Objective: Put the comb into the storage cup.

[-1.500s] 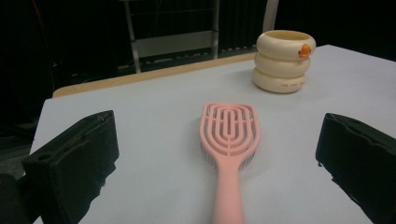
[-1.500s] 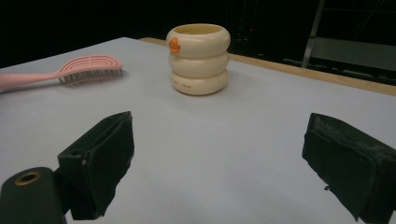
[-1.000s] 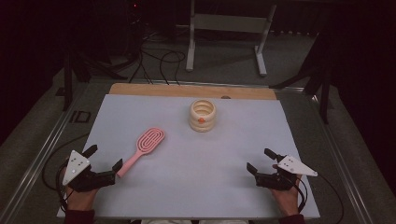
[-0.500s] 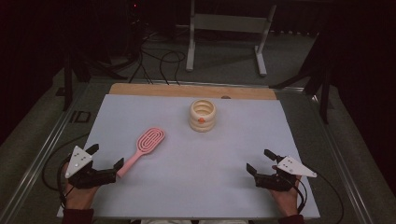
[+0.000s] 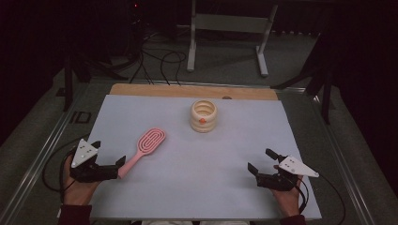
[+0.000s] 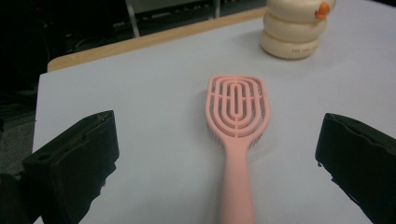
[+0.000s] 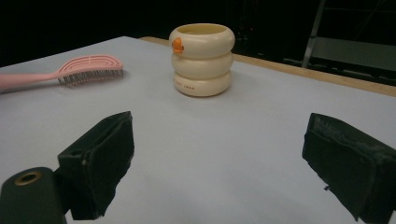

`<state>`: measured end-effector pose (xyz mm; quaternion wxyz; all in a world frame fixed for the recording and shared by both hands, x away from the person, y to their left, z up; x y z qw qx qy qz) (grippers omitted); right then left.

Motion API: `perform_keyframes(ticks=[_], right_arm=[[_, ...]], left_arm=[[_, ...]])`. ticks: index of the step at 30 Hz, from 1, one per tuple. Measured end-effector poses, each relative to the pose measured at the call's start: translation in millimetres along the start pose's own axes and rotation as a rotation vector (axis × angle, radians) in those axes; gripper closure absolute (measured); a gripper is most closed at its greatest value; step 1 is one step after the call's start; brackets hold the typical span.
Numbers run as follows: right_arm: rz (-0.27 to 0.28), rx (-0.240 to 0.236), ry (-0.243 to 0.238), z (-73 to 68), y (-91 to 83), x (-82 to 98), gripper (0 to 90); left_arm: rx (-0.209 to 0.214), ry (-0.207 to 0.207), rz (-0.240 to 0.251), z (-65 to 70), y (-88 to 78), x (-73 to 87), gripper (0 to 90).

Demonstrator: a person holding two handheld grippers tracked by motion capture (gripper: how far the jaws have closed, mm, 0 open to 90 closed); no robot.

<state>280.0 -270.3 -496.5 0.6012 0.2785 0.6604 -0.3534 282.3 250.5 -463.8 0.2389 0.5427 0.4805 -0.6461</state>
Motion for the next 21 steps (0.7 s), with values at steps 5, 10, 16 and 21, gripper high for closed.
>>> perform_keyframes(ticks=[5,10,16,21], right_arm=[[0.001,-0.001,-0.003,0.3,0.9,-0.1,9.2],[-0.003,-0.003,-0.005,0.0,1.3,0.2,9.2],[-0.002,-0.002,-0.005,0.2,1.2,0.2,9.2],[-0.004,-0.003,-0.004,-0.1,1.2,0.4,9.2]], left_arm=[[0.013,0.023,-0.046,1.6,4.5,-2.5,0.3],[0.022,0.04,-0.075,2.8,8.3,-6.1,0.3],[0.032,0.046,-0.096,3.3,12.1,-9.3,0.3],[0.04,0.053,-0.119,3.7,15.5,-11.1,0.3]])
Point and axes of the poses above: each handheld gripper's, and its own axes: y roughly forward along the jaws, x roughly out of its underside, z roughly to its right, the point moved 4 cm from there along y, roughly forward along the jaws, and after that the axes turned 9 degrees about z, right-handed, at the moved point
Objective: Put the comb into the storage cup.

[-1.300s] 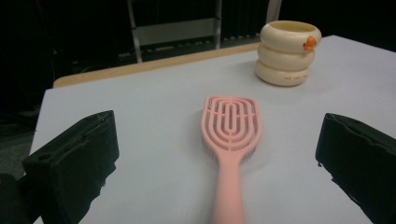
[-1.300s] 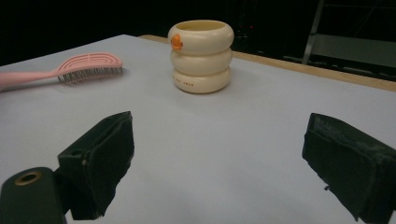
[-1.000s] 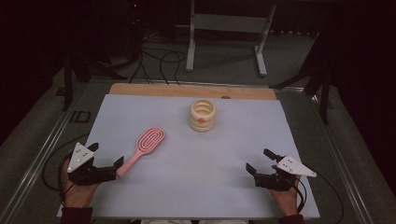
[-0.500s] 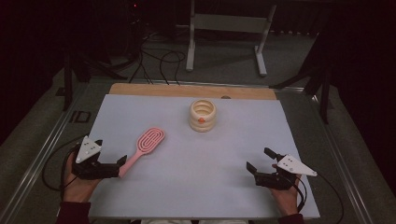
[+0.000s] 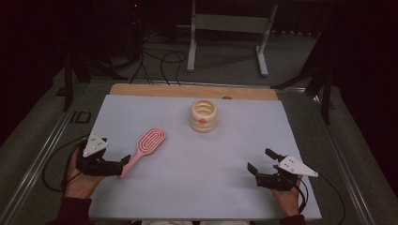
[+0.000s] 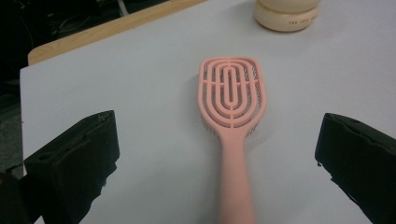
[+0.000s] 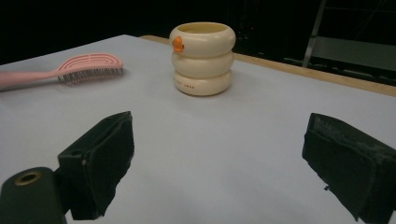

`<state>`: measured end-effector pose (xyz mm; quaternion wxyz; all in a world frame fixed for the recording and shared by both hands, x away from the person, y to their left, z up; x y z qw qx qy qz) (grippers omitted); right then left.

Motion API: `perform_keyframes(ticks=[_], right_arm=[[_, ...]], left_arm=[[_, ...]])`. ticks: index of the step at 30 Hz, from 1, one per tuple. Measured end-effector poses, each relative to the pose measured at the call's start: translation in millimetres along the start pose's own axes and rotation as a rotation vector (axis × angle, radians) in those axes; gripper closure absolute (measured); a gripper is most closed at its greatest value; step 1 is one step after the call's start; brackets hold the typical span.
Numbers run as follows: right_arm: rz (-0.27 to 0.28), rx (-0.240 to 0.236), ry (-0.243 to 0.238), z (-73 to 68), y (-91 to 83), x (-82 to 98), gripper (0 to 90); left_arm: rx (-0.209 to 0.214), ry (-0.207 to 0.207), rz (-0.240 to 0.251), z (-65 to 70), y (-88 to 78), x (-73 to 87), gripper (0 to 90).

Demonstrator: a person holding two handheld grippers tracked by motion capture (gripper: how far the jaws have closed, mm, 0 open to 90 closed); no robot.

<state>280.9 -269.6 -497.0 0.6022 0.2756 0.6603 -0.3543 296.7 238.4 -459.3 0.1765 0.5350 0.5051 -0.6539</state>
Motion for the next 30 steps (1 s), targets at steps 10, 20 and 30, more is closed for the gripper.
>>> perform_keyframes(ticks=[10,20,30], right_arm=[[-0.001,-0.002,0.001,-0.1,-0.1,0.1,9.2],[0.002,-0.002,0.003,0.1,-0.3,0.0,9.2],[0.002,-0.003,0.003,0.1,-0.4,0.1,9.2]], left_arm=[[0.017,0.006,-0.066,1.0,10.9,-1.9,0.0],[0.023,0.025,-0.124,2.9,21.4,-2.9,0.0],[0.034,0.044,-0.188,5.5,34.1,-1.8,0.0]])
Point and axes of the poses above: each handheld gripper's, and its own axes: y roughly forward along the jaws, x roughly out of its underside, z roughly to its right, the point moved 4 cm from there along y, roughly forward along the jaws, and after that the axes turned 9 degrees about z, right-handed, at the moved point
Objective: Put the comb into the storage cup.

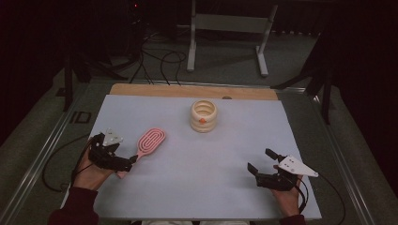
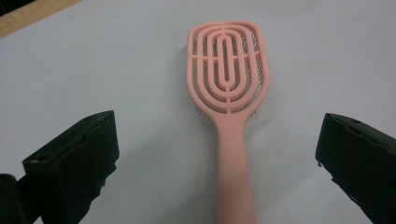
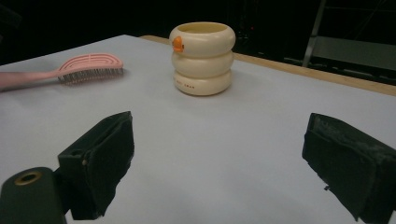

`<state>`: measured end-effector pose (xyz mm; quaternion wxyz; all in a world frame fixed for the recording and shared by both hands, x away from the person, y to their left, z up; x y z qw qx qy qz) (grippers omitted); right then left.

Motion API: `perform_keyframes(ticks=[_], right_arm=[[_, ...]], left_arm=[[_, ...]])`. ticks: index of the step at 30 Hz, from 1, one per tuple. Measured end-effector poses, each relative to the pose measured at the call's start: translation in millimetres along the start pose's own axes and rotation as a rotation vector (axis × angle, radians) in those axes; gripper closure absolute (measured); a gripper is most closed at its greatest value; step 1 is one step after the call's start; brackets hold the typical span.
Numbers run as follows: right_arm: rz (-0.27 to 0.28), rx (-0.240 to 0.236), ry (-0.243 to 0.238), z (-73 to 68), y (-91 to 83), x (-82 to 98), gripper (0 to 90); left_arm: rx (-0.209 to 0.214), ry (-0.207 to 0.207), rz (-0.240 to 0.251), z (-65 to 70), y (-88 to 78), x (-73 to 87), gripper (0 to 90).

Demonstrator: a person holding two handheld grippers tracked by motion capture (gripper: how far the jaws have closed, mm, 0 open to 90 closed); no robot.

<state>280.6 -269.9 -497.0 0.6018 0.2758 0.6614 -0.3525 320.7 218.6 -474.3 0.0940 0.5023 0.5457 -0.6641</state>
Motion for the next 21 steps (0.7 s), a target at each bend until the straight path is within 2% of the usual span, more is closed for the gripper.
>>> perform_keyframes(ticks=[21], right_arm=[[0.0,0.001,0.001,0.2,-0.3,-0.1,9.2]], left_arm=[[0.031,0.027,-0.098,5.6,25.3,0.5,0.0]])
Point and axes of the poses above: each handheld gripper's, and its own axes: y roughly forward along the jaws, x roughly out of its underside, z roughly to its right, the point moved 4 cm from there along y, roughly forward along the jaws, and after that the axes turned 9 degrees about z, right-handed, at the moved point
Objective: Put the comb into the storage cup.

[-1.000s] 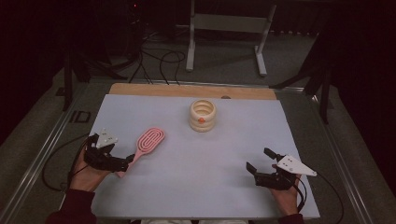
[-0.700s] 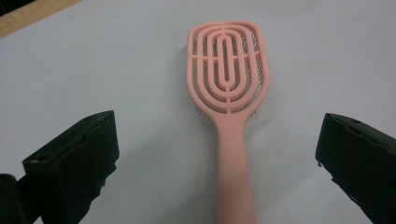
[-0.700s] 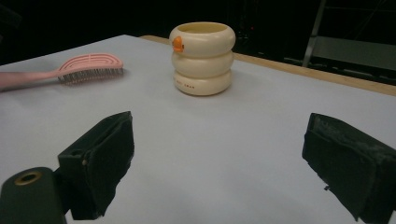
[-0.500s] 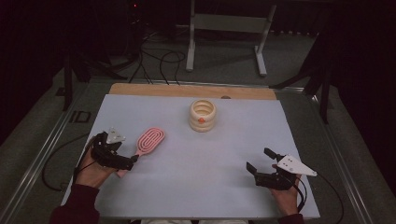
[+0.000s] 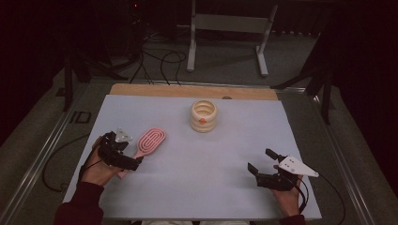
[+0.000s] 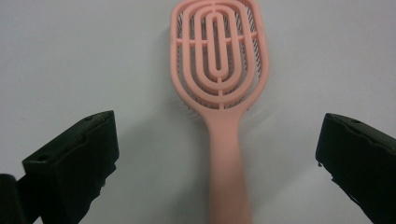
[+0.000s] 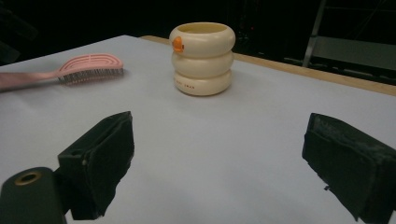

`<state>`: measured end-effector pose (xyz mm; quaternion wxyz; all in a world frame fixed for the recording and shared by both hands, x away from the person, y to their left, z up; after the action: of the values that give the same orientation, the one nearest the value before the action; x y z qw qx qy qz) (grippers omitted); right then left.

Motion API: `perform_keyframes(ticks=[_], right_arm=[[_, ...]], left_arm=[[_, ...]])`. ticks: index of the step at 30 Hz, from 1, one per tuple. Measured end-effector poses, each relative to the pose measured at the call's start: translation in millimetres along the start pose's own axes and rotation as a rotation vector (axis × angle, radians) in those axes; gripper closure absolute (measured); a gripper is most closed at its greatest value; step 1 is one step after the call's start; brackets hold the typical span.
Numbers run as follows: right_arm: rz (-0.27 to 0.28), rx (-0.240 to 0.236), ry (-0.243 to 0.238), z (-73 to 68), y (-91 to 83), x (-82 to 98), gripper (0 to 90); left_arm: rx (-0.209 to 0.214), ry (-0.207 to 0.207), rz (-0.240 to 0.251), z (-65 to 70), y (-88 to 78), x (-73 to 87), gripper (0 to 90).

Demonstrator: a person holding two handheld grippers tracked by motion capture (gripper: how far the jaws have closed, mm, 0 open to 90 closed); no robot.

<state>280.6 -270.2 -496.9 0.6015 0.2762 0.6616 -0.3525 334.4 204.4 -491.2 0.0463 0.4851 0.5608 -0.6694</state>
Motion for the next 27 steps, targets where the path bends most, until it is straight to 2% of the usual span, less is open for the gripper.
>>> perform_keyframes(ticks=[27], right_arm=[[-0.001,0.0,0.003,0.3,-0.1,0.1,9.2]], left_arm=[[0.013,0.006,-0.129,1.2,27.7,0.0,0.0]])
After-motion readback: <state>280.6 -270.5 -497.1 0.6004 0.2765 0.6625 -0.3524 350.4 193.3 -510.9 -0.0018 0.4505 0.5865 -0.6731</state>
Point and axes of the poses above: each handheld gripper's, and its own axes: y roughly forward along the jaws, x roughly out of its underside, z roughly to its right, the point moved 4 cm from there along y, roughly forward along the jaws, and after that the axes turned 9 degrees about z, right-handed, at the moved point
